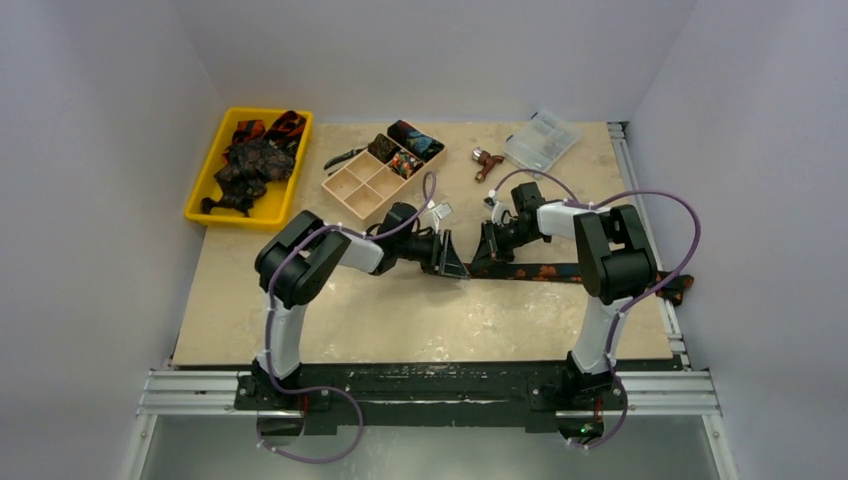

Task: Roll the ties
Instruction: Roll the tie at the center of the board.

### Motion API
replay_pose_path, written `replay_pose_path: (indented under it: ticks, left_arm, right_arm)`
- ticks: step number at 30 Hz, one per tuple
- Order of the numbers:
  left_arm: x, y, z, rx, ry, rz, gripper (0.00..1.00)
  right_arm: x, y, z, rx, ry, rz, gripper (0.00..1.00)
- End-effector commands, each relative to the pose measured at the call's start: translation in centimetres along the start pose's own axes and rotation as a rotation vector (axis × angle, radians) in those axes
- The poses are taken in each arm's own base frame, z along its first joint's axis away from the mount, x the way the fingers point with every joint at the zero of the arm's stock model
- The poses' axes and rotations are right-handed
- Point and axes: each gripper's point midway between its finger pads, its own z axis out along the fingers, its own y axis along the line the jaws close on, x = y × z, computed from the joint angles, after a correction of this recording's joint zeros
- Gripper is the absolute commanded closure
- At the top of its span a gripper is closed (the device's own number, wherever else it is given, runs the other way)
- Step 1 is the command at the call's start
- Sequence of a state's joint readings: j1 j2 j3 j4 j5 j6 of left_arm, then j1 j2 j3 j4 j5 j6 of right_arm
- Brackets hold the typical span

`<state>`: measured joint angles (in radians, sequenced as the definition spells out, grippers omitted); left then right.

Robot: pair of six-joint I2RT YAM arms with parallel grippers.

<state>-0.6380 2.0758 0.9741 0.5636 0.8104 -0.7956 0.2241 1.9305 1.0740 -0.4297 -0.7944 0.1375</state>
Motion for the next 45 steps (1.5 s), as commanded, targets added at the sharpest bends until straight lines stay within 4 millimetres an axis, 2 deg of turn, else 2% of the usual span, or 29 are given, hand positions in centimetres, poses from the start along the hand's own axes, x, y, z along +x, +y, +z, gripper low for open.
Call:
replay_pose_path:
  ticks: [1,2,4,9,13,18,23,27,33,36,43,45]
  left_arm:
    - [-3.1,-4.2,-3.0,0.050,-0.065,0.315,0.46]
    - [-3.3,-5.2,-3.9,0.043,-0.072,0.383,0.40]
    - [-3.1,-5.9,-5.1,0.015,-0.077,0.509,0.29]
    - [-2.2,-6.1,-7.1,-0.056,-0.086,0.851,0.20]
    - [0.2,-6.0,-6.8,-0.046,-0.041,1.049,0.17]
    - [1.1,-4.5,-6.1,-0.095,-0.046,1.120,0.16]
    - [1.6,-2.7,-4.8,-0.147,-0.026,1.198,0.15]
    - [0.6,-1.4,-3.9,-0.203,-0.028,1.201,0.17]
    - [0.8,-0.6,-2.2,-0.193,0.015,1.253,0.20]
    - [0.4,0.0,-1.7,-0.221,0.013,1.249,0.24]
    - [0.9,0.7,-0.8,-0.218,0.038,1.271,0.42]
    - [1.1,0.9,-0.9,-0.223,0.047,1.263,0.50]
  right_arm:
    - [0.0,-1.0,0.2,0.042,0.008,-0.046,1.00]
    - [0.2,-1.0,0.3,0.041,0.016,-0.045,1.00]
    - [0.5,-1.2,0.4,0.040,0.026,-0.049,1.00]
    - [1.1,-1.4,0.6,0.027,0.054,-0.067,1.00]
    - [2.2,-1.3,0.9,-0.009,0.098,-0.084,1.00]
    - [3.1,0.0,1.3,-0.062,0.130,-0.093,1.00]
    - [3.1,1.2,1.4,-0.086,0.134,-0.114,1.00]
    - [3.0,1.3,1.2,-0.083,0.141,-0.124,1.00]
    - [2.9,1.6,1.0,-0.088,0.141,-0.133,1.00]
    - [2.8,1.8,1.0,-0.091,0.143,-0.135,1.00]
    - [2.6,2.3,0.7,-0.098,0.141,-0.141,1.00]
    - [2.3,2.8,0.6,-0.113,0.136,-0.139,0.92]
